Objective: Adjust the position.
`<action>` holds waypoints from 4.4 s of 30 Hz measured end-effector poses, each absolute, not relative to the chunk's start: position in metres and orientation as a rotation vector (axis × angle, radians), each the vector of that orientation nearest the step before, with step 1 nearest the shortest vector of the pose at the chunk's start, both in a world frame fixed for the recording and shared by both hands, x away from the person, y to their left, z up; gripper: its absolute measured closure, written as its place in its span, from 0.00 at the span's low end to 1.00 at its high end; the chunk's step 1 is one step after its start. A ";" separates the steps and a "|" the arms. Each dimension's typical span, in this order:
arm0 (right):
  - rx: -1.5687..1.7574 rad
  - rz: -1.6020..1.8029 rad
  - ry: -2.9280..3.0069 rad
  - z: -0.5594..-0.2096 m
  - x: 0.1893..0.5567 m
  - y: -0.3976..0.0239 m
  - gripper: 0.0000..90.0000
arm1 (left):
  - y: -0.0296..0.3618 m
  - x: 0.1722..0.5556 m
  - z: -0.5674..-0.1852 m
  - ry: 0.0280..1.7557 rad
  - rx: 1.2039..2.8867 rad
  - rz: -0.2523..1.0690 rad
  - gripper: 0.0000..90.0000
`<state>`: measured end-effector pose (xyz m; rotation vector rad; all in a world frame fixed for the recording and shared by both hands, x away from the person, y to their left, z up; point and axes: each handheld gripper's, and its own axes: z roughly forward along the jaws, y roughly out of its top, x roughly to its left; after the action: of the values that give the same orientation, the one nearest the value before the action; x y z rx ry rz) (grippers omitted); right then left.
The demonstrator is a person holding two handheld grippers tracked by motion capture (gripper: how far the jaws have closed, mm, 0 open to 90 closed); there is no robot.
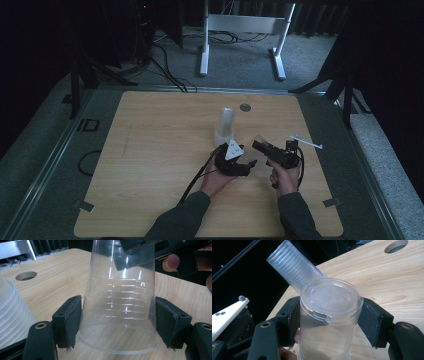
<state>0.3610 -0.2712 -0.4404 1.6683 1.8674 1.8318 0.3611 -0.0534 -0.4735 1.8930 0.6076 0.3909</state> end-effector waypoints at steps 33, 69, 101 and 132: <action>1.509 1.813 2.005 -0.439 0.351 -0.270 0.39 | -0.033 0.364 -0.460 0.589 1.883 0.408 0.31; 1.361 1.556 2.203 -0.437 0.351 -0.280 0.40 | -0.003 0.360 -0.450 0.520 1.922 0.373 0.32; 1.160 1.269 2.361 -0.417 0.354 -0.277 0.42 | 0.005 0.358 -0.451 0.455 2.014 0.292 0.32; 0.964 1.050 2.459 -0.400 0.352 -0.270 0.47 | 0.005 0.364 -0.444 0.385 2.098 0.247 0.33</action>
<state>0.3519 -0.2704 -0.4003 0.9641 2.4589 1.0496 0.3645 0.0054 -0.4442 2.0984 0.3855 0.2469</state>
